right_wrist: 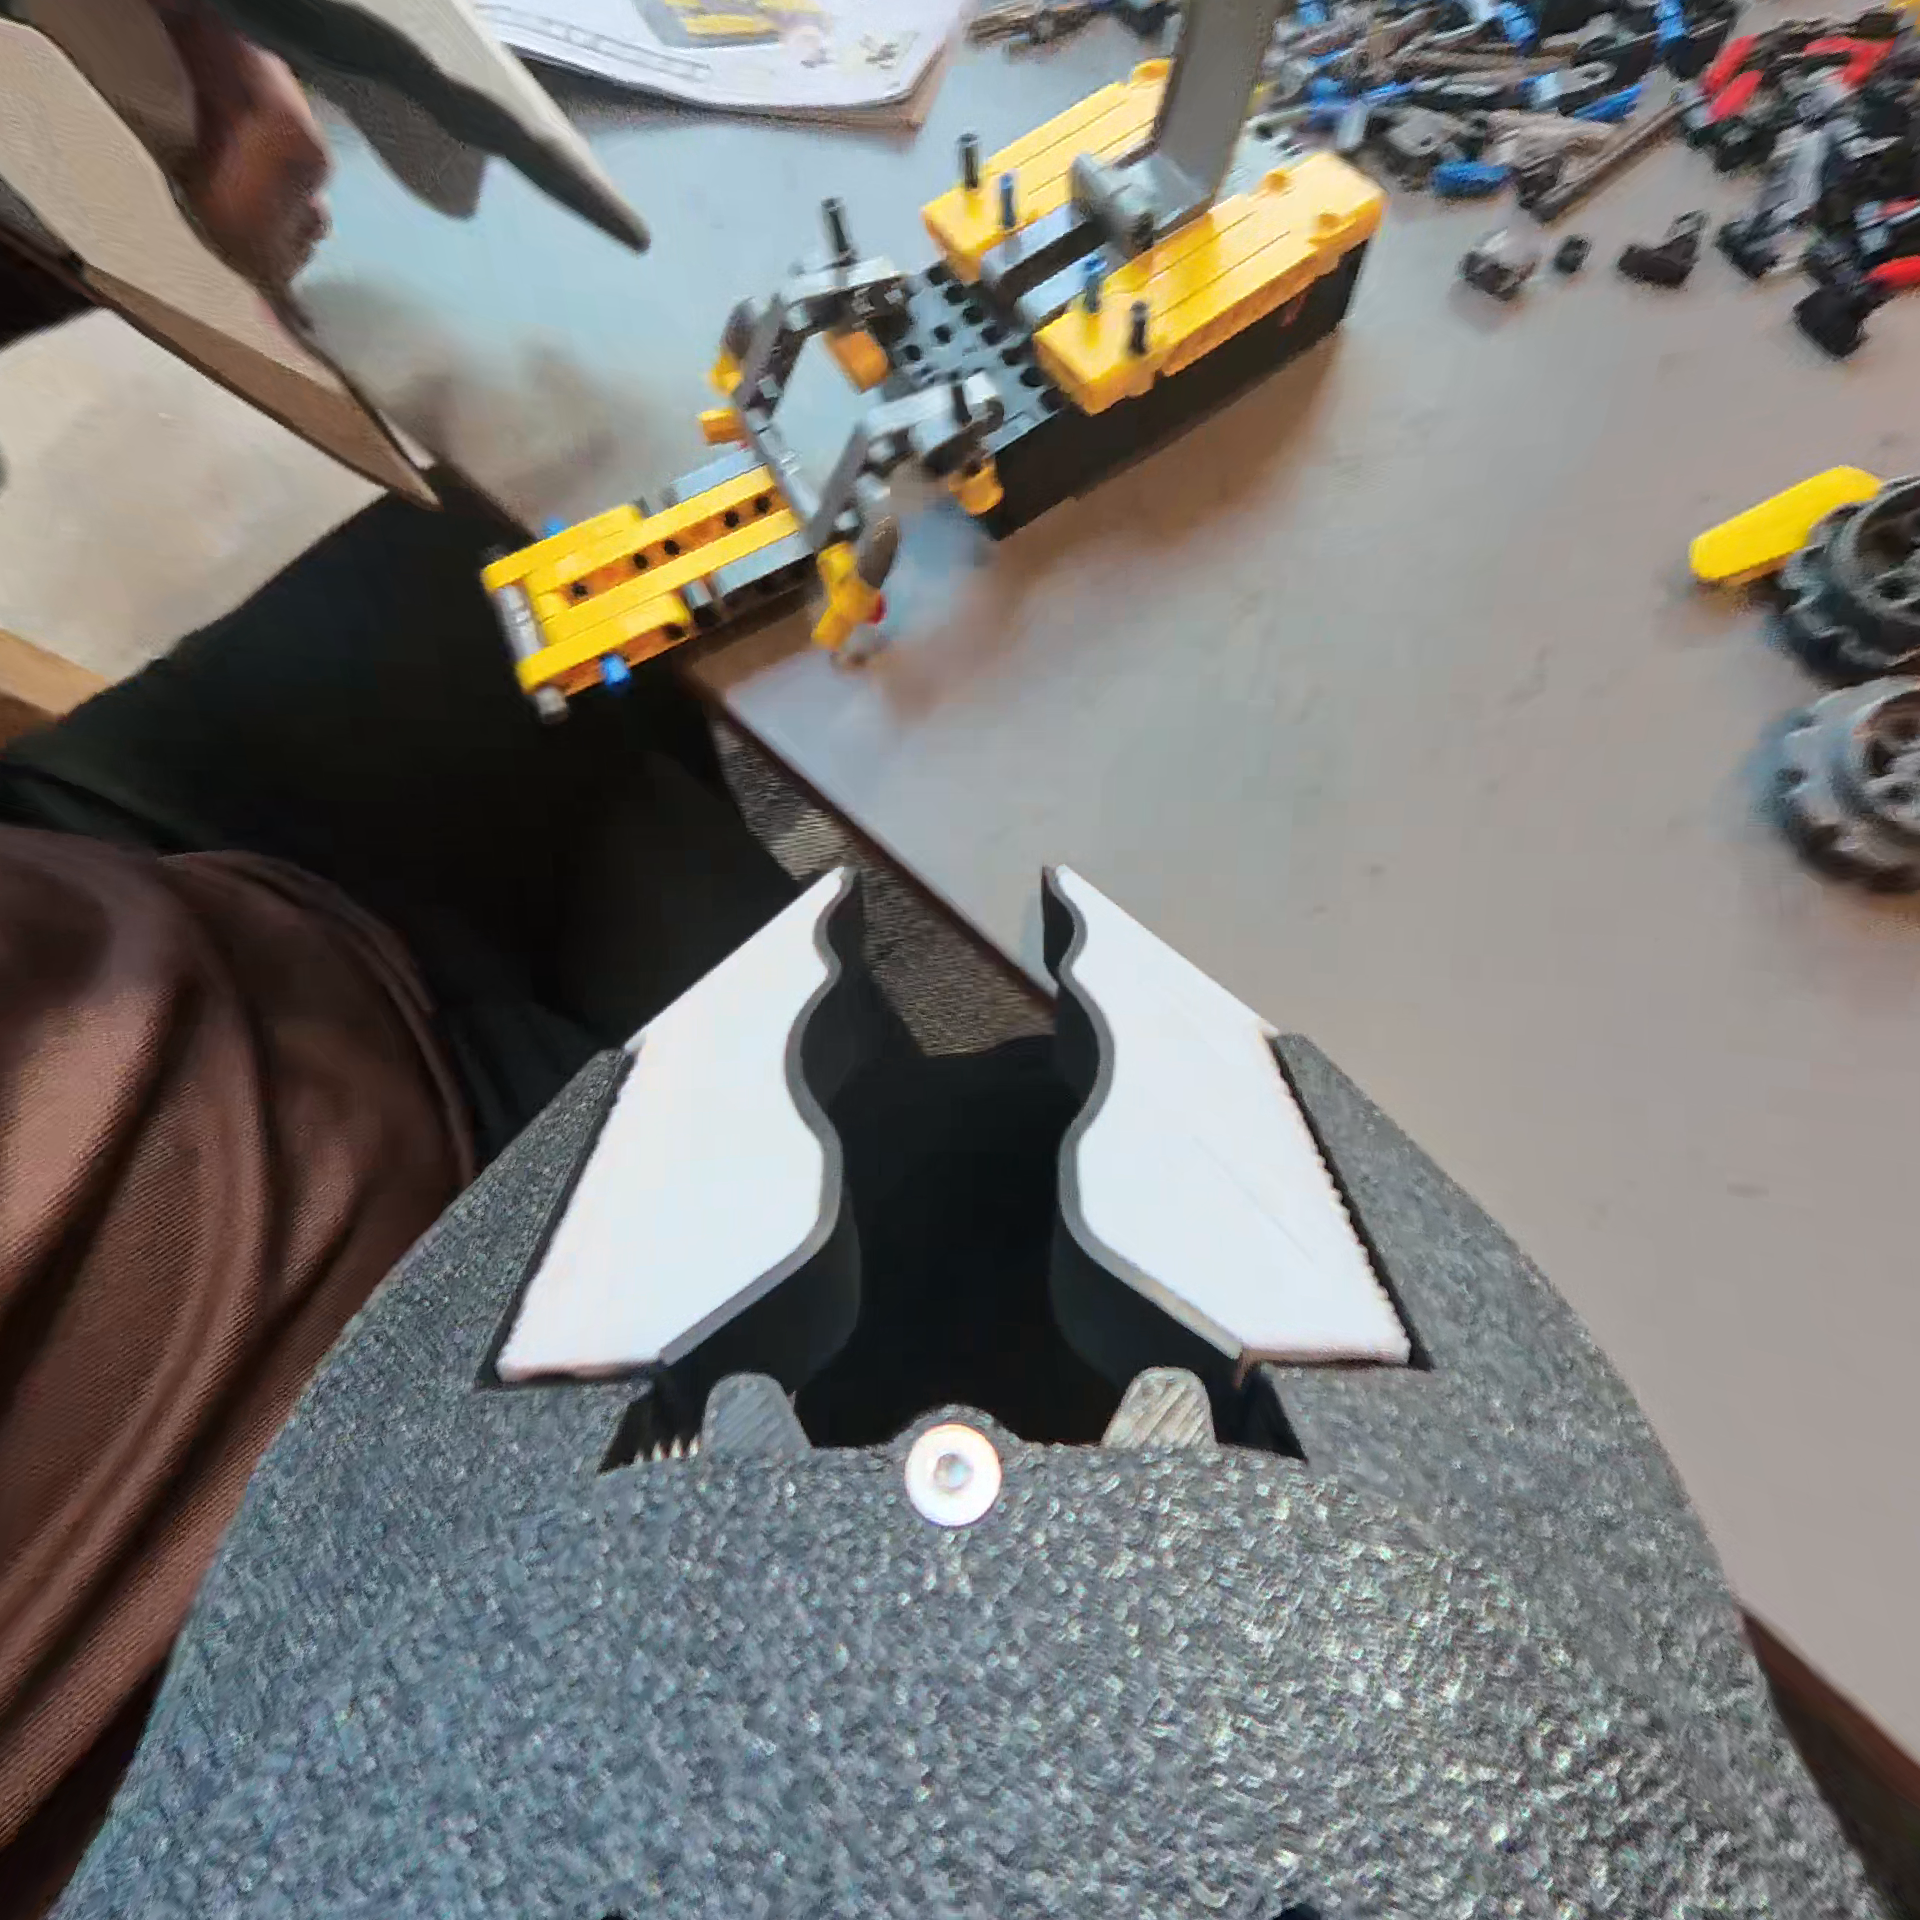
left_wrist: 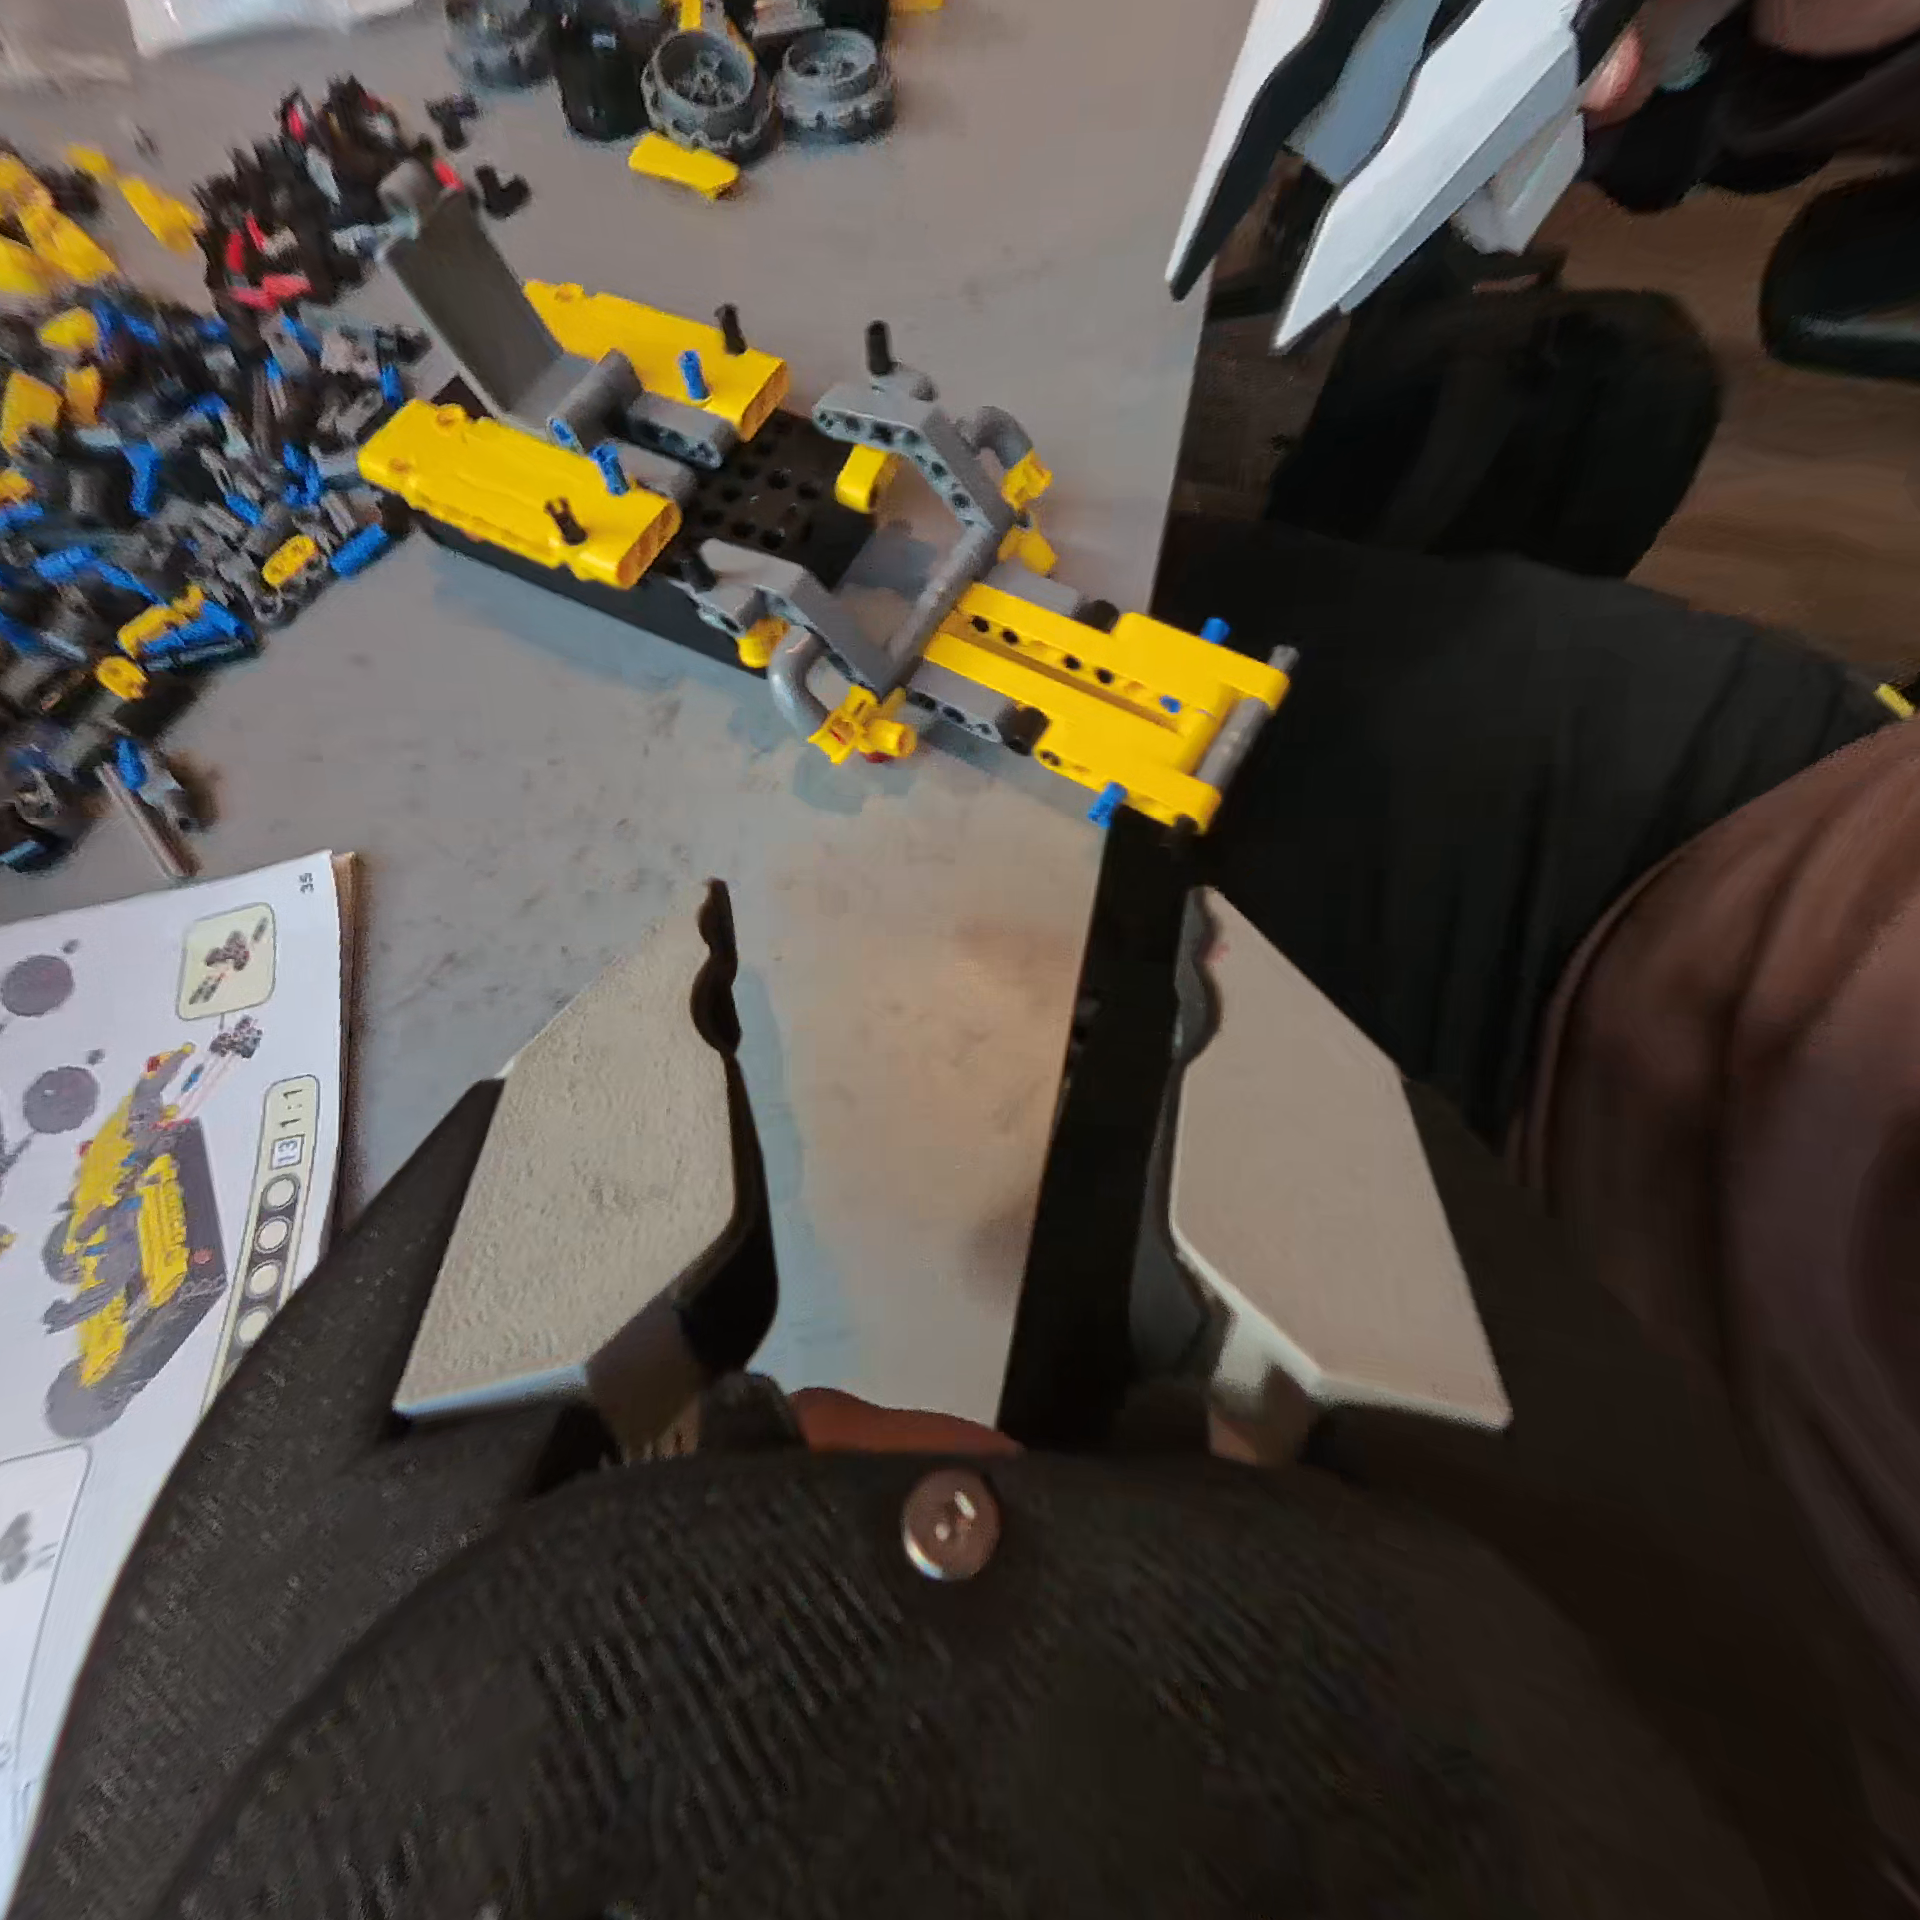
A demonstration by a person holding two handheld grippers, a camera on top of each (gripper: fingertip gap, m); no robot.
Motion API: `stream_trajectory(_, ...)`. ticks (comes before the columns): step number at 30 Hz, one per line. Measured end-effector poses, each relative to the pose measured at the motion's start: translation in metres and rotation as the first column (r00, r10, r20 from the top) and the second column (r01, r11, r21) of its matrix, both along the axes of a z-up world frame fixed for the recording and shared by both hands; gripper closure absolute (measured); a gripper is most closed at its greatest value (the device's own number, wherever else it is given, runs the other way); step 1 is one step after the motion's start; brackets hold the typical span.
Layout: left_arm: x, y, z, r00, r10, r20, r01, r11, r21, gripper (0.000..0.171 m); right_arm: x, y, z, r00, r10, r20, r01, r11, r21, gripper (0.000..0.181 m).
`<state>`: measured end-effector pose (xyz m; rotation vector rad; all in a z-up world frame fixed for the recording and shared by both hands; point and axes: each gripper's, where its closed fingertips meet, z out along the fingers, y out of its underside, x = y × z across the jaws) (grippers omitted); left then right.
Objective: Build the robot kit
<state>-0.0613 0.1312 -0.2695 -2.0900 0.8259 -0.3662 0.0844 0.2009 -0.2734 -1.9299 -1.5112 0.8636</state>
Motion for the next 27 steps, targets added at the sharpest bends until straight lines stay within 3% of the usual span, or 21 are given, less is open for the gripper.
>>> stream_trajectory(4, 0.017, -0.007, -0.005, 0.997, -0.007, -0.079, 0.01, 0.999, 0.035, 0.081, 0.008, -0.031, -0.025, 0.997, 0.067, 0.038, -0.066, 0.997, -0.038, 0.142)
stream_trajectory(6, 0.025, 0.001, -0.014, 0.994, 0.065, -0.093, -0.066, 0.998, -0.009, 0.106, 0.004, -0.042, -0.029, 0.996, 0.088, 0.032, -0.084, 0.992, -0.096, 0.143)
stream_trajectory(11, 0.034, 0.008, -0.024, 0.972, 0.206, -0.112, -0.214, 0.975, -0.058, 0.113, -0.018, -0.067, -0.019, 0.991, 0.119, -0.053, -0.13, 0.947, -0.294, 0.152)
stream_trajectory(20, 0.067, 0.008, -0.02, 0.971, 0.237, 0.011, -0.235, 0.968, -0.083, 0.117, -0.054, -0.067, -0.012, 0.991, 0.009, -0.131, -0.077, 0.849, -0.522, 0.141)
stream_trajectory(27, 0.081, 0.013, -0.019, 0.973, 0.22, 0.071, -0.214, 0.973, -0.089, 0.12, -0.057, -0.058, -0.012, 0.985, -0.084, -0.148, -0.019, 0.811, -0.585, 0.155)
